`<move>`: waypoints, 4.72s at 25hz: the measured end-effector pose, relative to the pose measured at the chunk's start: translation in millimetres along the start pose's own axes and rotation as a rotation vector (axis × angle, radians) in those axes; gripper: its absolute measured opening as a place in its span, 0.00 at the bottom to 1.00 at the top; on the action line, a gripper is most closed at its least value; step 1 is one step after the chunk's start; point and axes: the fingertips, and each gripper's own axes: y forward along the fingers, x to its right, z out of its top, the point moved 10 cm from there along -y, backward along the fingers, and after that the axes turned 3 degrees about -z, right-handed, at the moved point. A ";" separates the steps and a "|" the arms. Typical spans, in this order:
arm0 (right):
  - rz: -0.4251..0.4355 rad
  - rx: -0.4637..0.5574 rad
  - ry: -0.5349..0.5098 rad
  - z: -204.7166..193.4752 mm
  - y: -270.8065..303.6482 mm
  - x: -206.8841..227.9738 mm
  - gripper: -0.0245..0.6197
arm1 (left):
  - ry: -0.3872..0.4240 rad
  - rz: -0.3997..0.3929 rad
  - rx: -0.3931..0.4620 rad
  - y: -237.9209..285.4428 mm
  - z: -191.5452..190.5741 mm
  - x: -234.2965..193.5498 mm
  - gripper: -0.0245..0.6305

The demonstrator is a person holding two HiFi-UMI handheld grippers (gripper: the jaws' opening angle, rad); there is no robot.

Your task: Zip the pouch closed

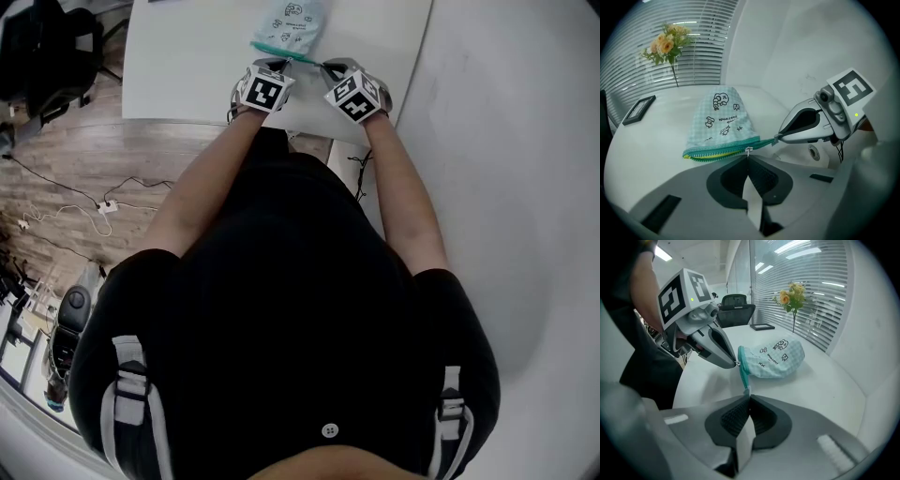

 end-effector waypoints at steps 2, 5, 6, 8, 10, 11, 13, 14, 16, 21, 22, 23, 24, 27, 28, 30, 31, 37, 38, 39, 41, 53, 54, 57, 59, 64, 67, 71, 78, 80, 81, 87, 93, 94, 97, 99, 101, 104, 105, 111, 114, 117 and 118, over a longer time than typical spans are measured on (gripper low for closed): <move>-0.002 -0.004 0.002 -1.3 -0.9 1.6 0.05 | -0.003 0.002 0.004 0.6 -0.2 -0.9 0.05; -0.006 -0.008 0.001 -1.2 0.3 3.2 0.05 | -0.006 0.008 0.008 -0.1 -0.4 -5.2 0.05; -0.008 -0.008 0.001 0.1 1.1 3.4 0.05 | -0.007 0.011 0.010 -1.1 -0.4 -7.8 0.05; -0.011 -0.008 0.001 2.7 2.3 3.1 0.05 | -0.012 0.015 0.014 -3.2 -1.0 -12.5 0.05; -0.011 -0.008 -0.001 5.8 3.3 2.8 0.05 | -0.016 0.018 0.017 -5.8 -1.4 -16.9 0.05; -0.012 -0.008 -0.002 7.3 3.6 2.3 0.05 | -0.017 0.018 0.021 -7.3 -1.6 -18.5 0.05; -0.012 -0.008 -0.003 8.8 3.8 -0.1 0.05 | -0.014 0.020 0.030 -9.6 -3.2 -19.9 0.05; -0.013 -0.008 -0.004 9.3 4.5 -0.8 0.05 | -0.015 0.021 0.030 -10.5 -4.3 -20.8 0.05; -0.015 -0.012 -0.005 10.5 6.7 -0.4 0.05 | -0.022 0.027 0.026 -12.0 -5.7 -25.0 0.05; -0.023 -0.018 -0.001 12.6 9.3 1.0 0.05 | -0.040 0.046 0.031 -16.0 -8.4 -39.6 0.05; -0.025 -0.018 0.000 13.1 10.0 1.8 0.05 | -0.046 0.052 0.028 -17.5 -8.3 -41.8 0.05; -0.026 -0.018 0.003 13.6 10.3 2.4 0.05 | -0.053 0.057 0.026 -18.7 -8.5 -43.9 0.05; -0.027 -0.020 0.005 14.1 10.3 2.7 0.05 | -0.058 0.060 0.024 -20.1 -8.7 -45.7 0.05; -0.036 -0.025 0.008 16.1 8.8 3.7 0.05 | -0.064 0.072 0.029 -22.8 -10.1 -54.2 0.05; -0.039 -0.024 0.008 17.7 9.0 3.8 0.05 | -0.064 0.079 0.035 -24.0 -10.9 -59.2 0.05; -0.039 -0.023 0.006 19.8 10.7 4.0 0.05 | -0.069 0.092 0.041 -27.8 -12.1 -67.2 0.05; -0.038 -0.022 0.004 19.5 11.7 4.4 0.05 | -0.075 0.098 0.041 -28.4 -12.4 -69.4 0.05; -0.029 -0.030 -0.015 18.4 15.1 7.1 0.05 | -0.093 0.116 0.028 -29.3 -11.0 -75.5 0.05; -0.025 -0.031 -0.021 18.7 16.2 6.5 0.05 | -0.093 0.119 0.029 -28.5 -11.3 -77.2 0.05; -0.023 -0.032 -0.026 18.6 17.1 5.5 0.05 | -0.092 0.121 0.028 -27.8 -11.9 -78.5 0.05; -0.021 -0.038 -0.032 17.7 18.0 3.8 0.05 | -0.094 0.128 0.024 -27.5 -14.2 -81.9 0.05; -0.071 -0.035 -0.008 11.7 17.0 11.2 0.05 | -0.093 0.118 0.024 -33.9 -15.6 -91.2 0.05; -0.075 -0.030 -0.009 10.6 16.6 11.8 0.06 | -0.096 0.107 0.033 -34.6 -16.2 -90.0 0.05; -0.073 -0.016 0.007 4.0 13.7 12.6 0.21 | -0.105 0.042 0.038 -29.2 -24.1 -84.8 0.10; -0.074 0.000 0.032 2.9 9.2 12.0 0.21 | -0.083 0.021 0.026 -31.0 -28.7 -83.5 0.19; -0.078 0.121 0.099 17.5 -18.7 1.2 0.21 | -0.073 0.005 0.141 -69.0 -33.7 -82.8 0.20; -0.081 0.236 0.159 34.9 -47.0 -1.9 0.21 | -0.026 -0.018 0.279 -100.8 -19.1 -71.4 0.19; -0.097 0.396 0.204 62.8 -82.6 -7.5 0.21 | 0.041 -0.042 0.445 -142.9 2.1 -50.5 0.19; -0.138 0.646 0.198 113.6 -148.2 -21.0 0.15 | 0.172 -0.055 0.670 -213.9 38.8 -10.7 0.14; -0.152 0.694 0.185 124.1 -163.6 -26.1 0.12 | 0.207 -0.054 0.720 -230.5 47.0 0.3 0.10; -0.158 0.716 0.178 129.3 -169.4 -28.6 0.11 | 0.225 -0.050 0.739 -237.2 50.3 4.1 0.06; -0.176 0.806 0.146 144.1 -205.5 -44.6 0.05 | 0.289 -0.056 0.818 -262.9 65.5 33.2 0.05; -0.185 0.850 0.132 152.9 -224.4 -48.5 0.05 | 0.301 -0.058 0.846 -270.3 71.4 43.7 0.05; -0.187 0.855 0.126 154.0 -225.8 -48.4 0.05 | 0.304 -0.057 0.852 -270.7 71.7 44.2 0.05; -0.191 0.870 0.120 157.6 -230.4 -48.1 0.05 | 0.310 -0.055 0.873 -274.8 73.8 46.2 0.05; -0.195 0.877 0.118 157.4 -236.0 -49.8 0.05 | 0.311 -0.054 0.885 -279.3 74.3 52.3 0.05; -0.199 0.881 0.113 159.1 -238.8 -48.3 0.05 | 0.314 -0.053 0.893 -281.7 76.1 54.0 0.05; -0.206 0.886 0.102 165.3 -236.2 -43.7 0.05 | 0.319 -0.046 0.904 -282.9 80.9 49.0 0.05; -0.208 0.886 0.101 164.8 -236.7 -43.2 0.05 | 0.321 -0.044 0.904 -282.7 81.2 49.9 0.05; -0.222 0.892 0.098 161.5 -241.5 -45.1 0.05 | 0.324 -0.041 0.910 -282.8 78.4 53.3 0.05; -0.229 0.894 0.101 165.6 -239.9 -44.2 0.05 | 0.313 -0.041 0.917 -287.0 79.3 48.0 0.05; -0.241 0.904 0.118 162.3 -252.8 -45.3 0.05 | 0.316 -0.044 0.929 -293.3 79.8 55.3 0.05; -0.243 0.907 0.117 162.4 -254.1 -45.1 0.05 | 0.320 -0.042 0.931 -294.4 79.8 55.3 0.05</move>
